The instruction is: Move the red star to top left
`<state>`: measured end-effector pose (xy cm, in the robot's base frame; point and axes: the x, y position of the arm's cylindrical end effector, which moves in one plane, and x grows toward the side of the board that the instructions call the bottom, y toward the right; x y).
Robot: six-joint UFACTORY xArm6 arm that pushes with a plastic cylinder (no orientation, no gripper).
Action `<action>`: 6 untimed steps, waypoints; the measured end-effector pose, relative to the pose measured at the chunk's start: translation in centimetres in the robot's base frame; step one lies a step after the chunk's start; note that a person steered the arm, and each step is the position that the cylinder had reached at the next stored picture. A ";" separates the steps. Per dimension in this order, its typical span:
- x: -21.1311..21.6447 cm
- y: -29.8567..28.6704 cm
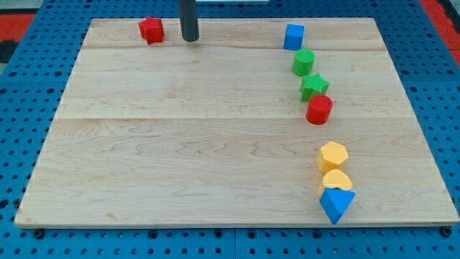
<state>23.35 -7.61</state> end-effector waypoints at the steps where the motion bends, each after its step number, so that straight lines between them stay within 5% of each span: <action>1: -0.5 -0.5; 5: -0.3 -8.1; 6: -2.5 1.0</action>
